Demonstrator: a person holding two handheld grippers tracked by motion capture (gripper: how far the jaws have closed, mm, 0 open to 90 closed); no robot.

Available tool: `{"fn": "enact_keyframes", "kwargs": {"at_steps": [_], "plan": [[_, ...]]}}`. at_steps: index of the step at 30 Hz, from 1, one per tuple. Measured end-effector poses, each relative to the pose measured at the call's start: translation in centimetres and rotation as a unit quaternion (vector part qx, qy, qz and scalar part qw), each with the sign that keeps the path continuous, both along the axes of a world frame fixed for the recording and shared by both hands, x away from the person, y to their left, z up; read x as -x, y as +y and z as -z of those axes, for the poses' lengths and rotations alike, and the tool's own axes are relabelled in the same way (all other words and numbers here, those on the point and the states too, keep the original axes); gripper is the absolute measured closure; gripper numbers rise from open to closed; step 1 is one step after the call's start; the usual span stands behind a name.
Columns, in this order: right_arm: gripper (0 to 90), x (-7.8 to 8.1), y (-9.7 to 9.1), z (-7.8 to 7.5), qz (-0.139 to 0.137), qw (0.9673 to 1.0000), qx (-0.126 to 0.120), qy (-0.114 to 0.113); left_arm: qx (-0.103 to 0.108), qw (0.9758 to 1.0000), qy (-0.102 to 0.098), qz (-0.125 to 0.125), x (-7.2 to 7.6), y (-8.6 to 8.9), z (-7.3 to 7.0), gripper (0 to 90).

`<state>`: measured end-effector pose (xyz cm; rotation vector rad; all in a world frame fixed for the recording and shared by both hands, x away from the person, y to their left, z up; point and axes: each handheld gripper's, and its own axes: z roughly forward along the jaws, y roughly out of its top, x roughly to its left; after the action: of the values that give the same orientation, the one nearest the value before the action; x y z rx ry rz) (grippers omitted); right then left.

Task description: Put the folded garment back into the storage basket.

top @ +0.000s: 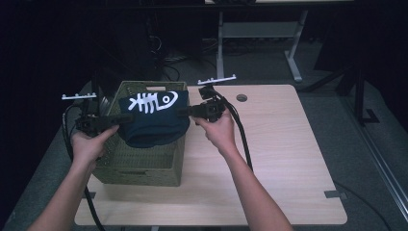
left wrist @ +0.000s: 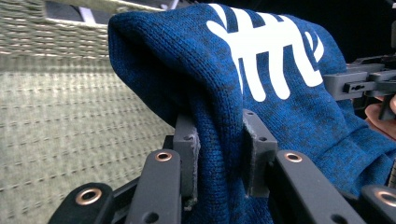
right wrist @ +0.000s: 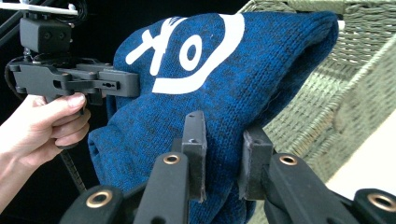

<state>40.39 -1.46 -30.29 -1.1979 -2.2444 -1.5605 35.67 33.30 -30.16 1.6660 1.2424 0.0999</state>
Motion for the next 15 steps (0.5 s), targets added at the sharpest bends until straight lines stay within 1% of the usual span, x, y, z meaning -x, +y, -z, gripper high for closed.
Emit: {"fn": "enact_keyframes", "kwargs": {"at_steps": [1, 4, 5, 6, 7, 12, 13, 15], "plan": [[75.6, -0.1, 0.5, 0.2, -0.001, 1.0, -0.001, -0.001, -0.003, 1.0, 0.001, -0.003, 0.0, 0.4, 0.1, 71.4], [75.5, -0.3, 1.0, 0.4, 0.0, 1.0, 0.001, 0.001, -0.005, 1.0, 0.002, -0.007, 0.0, 0.7, 0.2, 71.4], [75.5, -0.3, 1.4, 0.6, -0.001, 1.0, 0.001, 0.003, -0.008, 0.9999, 0.005, -0.01, 0.0, 1.0, 0.4, 71.1], [75.5, -0.3, 1.4, 0.6, -0.001, 1.0, 0.001, 0.003, -0.008, 0.9999, 0.005, -0.01, 0.0, 1.0, 0.4, 71.1], [75.4, -0.4, 1.8, 0.8, -0.001, 1.0, 0.002, 0.003, -0.008, 0.9999, 0.006, -0.012, 0.0, 1.2, 0.5, 70.8], [75.3, -0.5, 2.5, 1.1, -0.003, 1.0, 0.004, 0.002, -0.009, 0.9997, 0.012, -0.02, -0.1, 1.9, 0.9, 70.5], [75.2, -0.6, 2.8, 1.3, -0.002, 1.0, 0.004, 0.005, -0.012, 0.9996, 0.015, -0.022, -0.2, 2.1, 1.1, 70.5], [75.1, -0.7, 3.0, 1.4, -0.003, 1.0, 0.006, 0.005, -0.011, 0.9995, 0.016, -0.025, -0.2, 2.2, 1.2, 70.2]]}}
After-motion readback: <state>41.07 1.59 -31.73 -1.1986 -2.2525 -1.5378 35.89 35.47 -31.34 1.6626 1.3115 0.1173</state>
